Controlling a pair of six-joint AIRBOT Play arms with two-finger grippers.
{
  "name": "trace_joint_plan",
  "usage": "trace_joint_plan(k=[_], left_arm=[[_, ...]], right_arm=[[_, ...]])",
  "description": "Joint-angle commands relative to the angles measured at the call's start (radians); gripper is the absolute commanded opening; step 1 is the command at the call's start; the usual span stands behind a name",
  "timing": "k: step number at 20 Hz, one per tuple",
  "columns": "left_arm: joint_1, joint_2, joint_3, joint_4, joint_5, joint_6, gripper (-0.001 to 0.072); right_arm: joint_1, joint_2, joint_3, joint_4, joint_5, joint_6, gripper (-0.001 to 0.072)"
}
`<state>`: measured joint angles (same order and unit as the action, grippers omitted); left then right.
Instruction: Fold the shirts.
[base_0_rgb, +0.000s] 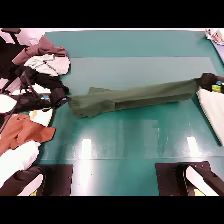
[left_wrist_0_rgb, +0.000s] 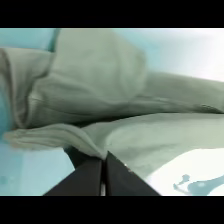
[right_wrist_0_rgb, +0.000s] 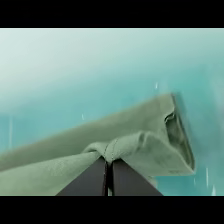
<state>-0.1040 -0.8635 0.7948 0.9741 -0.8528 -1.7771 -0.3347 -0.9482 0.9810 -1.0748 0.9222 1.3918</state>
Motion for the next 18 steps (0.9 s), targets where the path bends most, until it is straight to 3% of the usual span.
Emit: trace_joint_plan(k=[1,7,18], left_arm=[[0.001,-0.134,0.001,-0.043,0.046,0.072,0.0027],[0.001,-0.248,0.005,-0.077,0.121,0.129,0.0027],[0.001,-0.268,0.136,-0.064,0.113,0.166,0.0027]], right_arm=[[0.074,-0.157,0.047,-0.018,0.076,-0.016,0.0018],[0.19,-0.261,0.048,-0.308,0.051,0.075,0.0018],[0.035,-0.15,0.054,-0.298,-0.029,0.1,0.0018]])
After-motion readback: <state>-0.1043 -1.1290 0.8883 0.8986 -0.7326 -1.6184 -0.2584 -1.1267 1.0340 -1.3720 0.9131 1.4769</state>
